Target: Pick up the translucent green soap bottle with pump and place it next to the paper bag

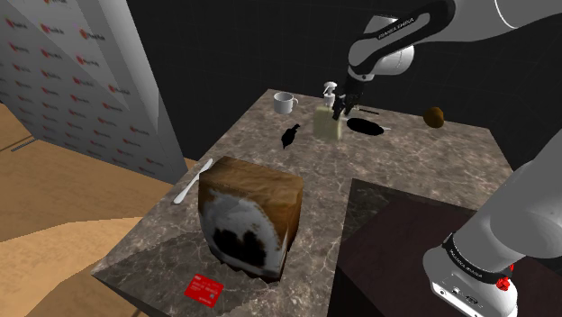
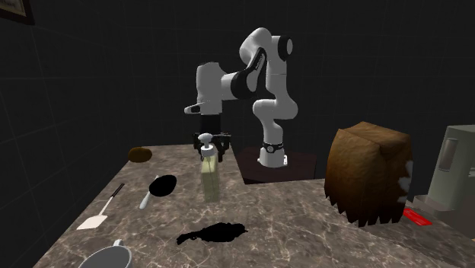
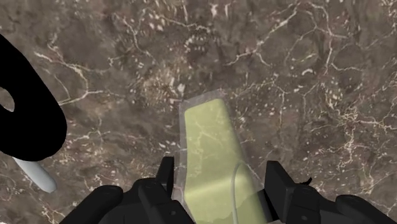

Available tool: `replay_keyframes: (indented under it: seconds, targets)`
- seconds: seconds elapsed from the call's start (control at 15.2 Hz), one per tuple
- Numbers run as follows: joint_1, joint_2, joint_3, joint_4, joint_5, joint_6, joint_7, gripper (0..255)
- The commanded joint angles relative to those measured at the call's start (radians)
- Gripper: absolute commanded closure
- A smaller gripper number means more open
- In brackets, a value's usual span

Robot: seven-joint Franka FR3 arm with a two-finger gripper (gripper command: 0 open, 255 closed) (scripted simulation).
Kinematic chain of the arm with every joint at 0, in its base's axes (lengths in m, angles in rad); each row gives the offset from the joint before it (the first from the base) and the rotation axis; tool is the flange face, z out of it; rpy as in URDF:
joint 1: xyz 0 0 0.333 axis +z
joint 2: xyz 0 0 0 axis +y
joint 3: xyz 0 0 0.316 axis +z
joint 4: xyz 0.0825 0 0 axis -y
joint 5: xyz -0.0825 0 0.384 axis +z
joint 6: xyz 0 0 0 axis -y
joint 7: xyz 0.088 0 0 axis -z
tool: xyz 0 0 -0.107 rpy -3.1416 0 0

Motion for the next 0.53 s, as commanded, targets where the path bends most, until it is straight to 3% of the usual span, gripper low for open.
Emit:
replay_keyframes:
  seconds: [0.0,0.46]
  targets:
    - [-0.001,-0.017,-0.001,0.013,-0.011,-0.028,0.009,255]
    - [-0.002,-0.061,-0.001,0.062,-0.038,-0.118,0.036,255]
